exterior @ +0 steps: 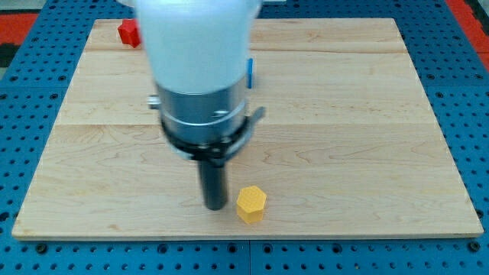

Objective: Slide the yellow heart closer to the yellow hexagon

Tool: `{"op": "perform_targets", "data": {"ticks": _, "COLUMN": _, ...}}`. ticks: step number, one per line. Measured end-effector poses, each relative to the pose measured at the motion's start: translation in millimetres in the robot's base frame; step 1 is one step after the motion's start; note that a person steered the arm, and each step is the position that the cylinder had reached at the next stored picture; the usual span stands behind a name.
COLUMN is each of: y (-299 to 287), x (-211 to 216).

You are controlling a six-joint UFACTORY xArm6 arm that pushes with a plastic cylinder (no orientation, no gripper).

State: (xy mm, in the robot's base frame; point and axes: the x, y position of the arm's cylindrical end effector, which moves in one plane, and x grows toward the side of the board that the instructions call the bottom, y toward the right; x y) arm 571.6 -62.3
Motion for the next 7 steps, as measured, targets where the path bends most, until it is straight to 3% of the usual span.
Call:
{"op": "perform_targets", "data": {"ticks": 1, "y": -61.2, "x": -18.1}}
{"op": "perform_targets", "data": {"ticks": 4, "y": -19.6, "x": -141.2}}
{"op": "perform_targets", "data": {"ticks": 5, "y": 24.1, "x": -141.1}}
{"op": "perform_targets", "data": {"ticks": 7, "y": 31.1, "x": -96.5}}
